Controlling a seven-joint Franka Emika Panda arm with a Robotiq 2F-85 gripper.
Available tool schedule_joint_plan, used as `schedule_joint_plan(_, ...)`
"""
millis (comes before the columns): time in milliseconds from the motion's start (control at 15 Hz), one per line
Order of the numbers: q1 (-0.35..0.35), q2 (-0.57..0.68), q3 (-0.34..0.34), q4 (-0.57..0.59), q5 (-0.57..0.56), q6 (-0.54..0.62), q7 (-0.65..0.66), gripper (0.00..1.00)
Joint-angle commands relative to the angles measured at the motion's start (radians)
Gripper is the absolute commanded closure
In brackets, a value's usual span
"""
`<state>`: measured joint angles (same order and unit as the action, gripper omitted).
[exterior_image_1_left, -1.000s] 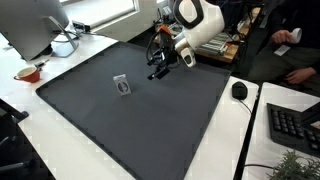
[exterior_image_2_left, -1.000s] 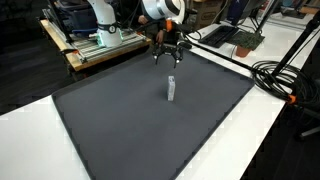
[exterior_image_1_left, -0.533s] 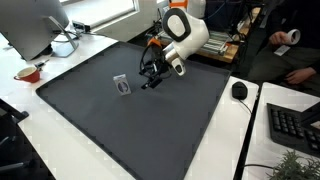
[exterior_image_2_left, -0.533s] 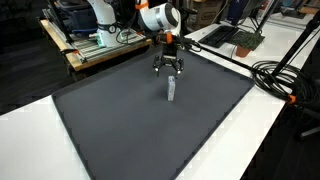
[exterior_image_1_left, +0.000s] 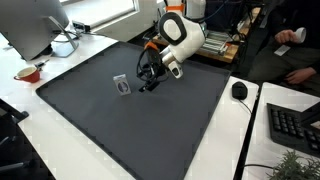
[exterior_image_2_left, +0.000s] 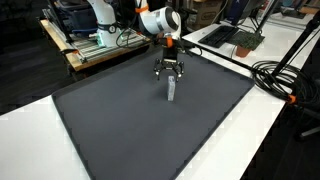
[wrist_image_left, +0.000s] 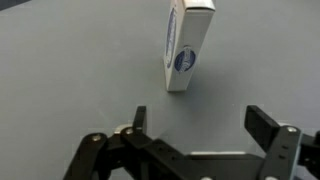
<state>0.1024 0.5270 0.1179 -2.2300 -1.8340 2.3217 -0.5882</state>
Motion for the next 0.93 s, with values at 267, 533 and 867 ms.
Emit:
schedule_joint_plan(267, -0.017, 0.078, -0.037, 0.089, -0.17, 0.023, 0.108, 0.04)
schedule_joint_plan(533, -0.03, 0.111, -0.042, 0.122, -0.198, 0.04, 0.151, 0.12)
schedule_joint_plan(867, -0.027, 0.131, -0.047, 0.139, -0.244, 0.028, 0.203, 0.48)
